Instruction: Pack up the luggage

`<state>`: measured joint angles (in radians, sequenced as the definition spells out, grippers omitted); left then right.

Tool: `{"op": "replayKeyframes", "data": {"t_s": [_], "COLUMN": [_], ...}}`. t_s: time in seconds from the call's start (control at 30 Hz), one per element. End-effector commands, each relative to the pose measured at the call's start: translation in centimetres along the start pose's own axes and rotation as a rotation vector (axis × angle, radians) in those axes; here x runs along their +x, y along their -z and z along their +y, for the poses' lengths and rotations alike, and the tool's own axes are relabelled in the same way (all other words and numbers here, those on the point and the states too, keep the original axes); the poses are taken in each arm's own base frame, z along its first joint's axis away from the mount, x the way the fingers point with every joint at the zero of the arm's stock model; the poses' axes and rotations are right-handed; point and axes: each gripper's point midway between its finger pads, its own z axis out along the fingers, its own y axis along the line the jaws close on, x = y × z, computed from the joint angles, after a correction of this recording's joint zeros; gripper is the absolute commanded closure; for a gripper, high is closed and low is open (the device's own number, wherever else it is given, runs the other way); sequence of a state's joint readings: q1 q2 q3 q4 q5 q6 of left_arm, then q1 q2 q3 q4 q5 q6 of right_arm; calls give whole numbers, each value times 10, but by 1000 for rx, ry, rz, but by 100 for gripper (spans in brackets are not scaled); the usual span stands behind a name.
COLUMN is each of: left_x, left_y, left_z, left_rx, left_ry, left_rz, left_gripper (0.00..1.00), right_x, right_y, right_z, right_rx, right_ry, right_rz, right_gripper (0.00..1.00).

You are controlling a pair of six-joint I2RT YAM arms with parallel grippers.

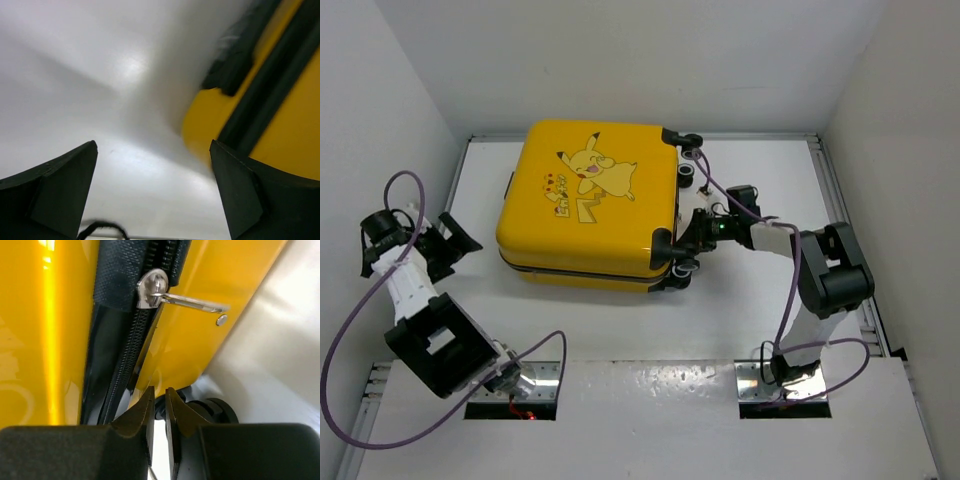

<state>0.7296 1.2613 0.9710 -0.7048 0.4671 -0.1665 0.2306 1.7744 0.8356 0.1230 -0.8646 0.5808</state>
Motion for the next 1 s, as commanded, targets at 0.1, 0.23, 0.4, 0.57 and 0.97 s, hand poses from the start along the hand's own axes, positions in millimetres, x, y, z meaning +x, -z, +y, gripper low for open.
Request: {"op": "replayKeyframes", "data": {"t_s": [0.1,0.23,0.4,0.57,0.97], "left_x": [28,56,100,121,68], "left_y": [10,-5,-11,-18,-69], "left_z": [23,-9,-50,-68,-99], "left_rx": [-37,165,275,336,470], "left_ry": [34,41,9,64,344], "left_rz": [197,328,463,500,275], "left_gripper": [15,52,81,100,100], "right_x": [-15,-43,-64,-68,-101], "right_y": [23,47,76,93,117], "right_z": [-8,-12,-23,-31,-50], "right_rx": [118,171,234,268,314], "right_ry": [149,174,158,123,134], "right_rz": [-41,-111,-154,-182,-307], "right_gripper": [84,83,83,83,80]}}
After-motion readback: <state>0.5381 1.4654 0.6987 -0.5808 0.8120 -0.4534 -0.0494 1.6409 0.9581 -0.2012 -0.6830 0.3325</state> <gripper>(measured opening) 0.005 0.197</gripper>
